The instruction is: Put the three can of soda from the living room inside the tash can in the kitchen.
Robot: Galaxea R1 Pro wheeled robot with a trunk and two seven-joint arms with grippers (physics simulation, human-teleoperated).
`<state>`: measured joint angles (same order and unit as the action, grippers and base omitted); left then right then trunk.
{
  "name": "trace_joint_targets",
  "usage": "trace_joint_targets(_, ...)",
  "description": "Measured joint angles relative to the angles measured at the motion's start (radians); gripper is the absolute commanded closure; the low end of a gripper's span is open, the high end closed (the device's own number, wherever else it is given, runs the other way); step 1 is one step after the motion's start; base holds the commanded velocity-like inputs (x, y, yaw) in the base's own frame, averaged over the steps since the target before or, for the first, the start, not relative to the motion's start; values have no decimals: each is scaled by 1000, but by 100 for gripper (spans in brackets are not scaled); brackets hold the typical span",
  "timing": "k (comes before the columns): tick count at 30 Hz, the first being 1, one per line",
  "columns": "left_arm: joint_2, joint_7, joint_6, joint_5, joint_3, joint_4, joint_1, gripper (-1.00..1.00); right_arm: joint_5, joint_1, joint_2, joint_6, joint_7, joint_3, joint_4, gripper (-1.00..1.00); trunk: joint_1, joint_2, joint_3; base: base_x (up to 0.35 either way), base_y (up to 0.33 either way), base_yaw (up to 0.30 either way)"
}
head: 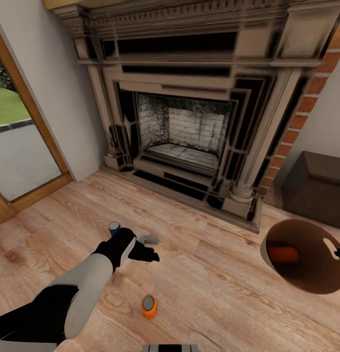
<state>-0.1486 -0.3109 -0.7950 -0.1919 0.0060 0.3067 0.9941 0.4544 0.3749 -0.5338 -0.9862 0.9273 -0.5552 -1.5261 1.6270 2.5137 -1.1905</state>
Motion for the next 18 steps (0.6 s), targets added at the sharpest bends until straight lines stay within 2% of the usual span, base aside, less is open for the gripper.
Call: trace_joint_targets(18, 0, 10, 0, 0, 0, 0, 0, -100, 1, 0, 1, 1, 0, 3, -6, 100, 8, 4, -70, 0, 0, 0)
